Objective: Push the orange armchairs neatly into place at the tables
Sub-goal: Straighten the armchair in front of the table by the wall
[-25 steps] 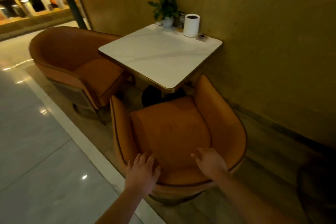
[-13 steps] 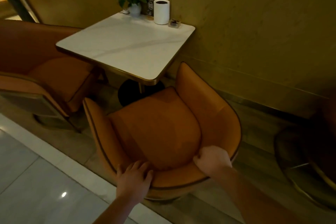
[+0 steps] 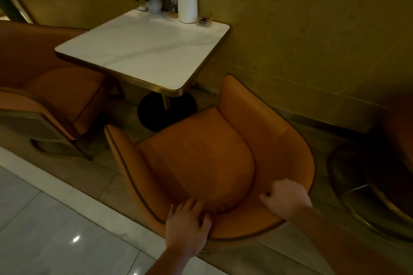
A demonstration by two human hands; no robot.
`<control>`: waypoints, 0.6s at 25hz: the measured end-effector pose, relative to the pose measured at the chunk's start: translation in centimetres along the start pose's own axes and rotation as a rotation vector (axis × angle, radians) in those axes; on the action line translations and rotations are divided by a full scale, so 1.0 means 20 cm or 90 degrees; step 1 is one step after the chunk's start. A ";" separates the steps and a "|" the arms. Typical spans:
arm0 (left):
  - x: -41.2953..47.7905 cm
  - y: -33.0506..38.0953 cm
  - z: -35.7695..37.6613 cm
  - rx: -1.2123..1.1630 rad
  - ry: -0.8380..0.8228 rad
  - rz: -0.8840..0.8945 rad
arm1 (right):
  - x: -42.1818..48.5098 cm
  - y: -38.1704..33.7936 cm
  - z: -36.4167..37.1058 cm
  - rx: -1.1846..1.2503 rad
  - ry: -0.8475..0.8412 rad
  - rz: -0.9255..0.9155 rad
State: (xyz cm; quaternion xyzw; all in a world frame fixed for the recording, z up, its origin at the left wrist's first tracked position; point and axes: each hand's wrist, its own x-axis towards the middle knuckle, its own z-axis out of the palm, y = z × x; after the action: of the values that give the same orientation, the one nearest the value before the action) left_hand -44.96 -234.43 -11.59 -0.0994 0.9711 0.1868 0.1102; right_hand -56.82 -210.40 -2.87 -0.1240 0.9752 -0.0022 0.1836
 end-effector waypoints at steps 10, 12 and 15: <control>0.33 0.09 -0.03 0.009 -0.003 0.032 | 0.16 0.03 0.03 0.030 0.099 0.024; 0.37 0.12 -0.03 0.014 -0.001 0.037 | 0.12 -0.04 0.06 0.020 0.193 0.020; 0.43 0.18 -0.04 0.018 0.017 0.052 | 0.17 -0.02 0.01 0.043 0.201 0.060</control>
State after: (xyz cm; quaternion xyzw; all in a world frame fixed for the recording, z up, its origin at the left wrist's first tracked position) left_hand -54.20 -232.83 -11.83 -0.0602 0.9784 0.1758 0.0907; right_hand -59.67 -211.49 -4.23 -0.0703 0.9959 -0.0462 0.0319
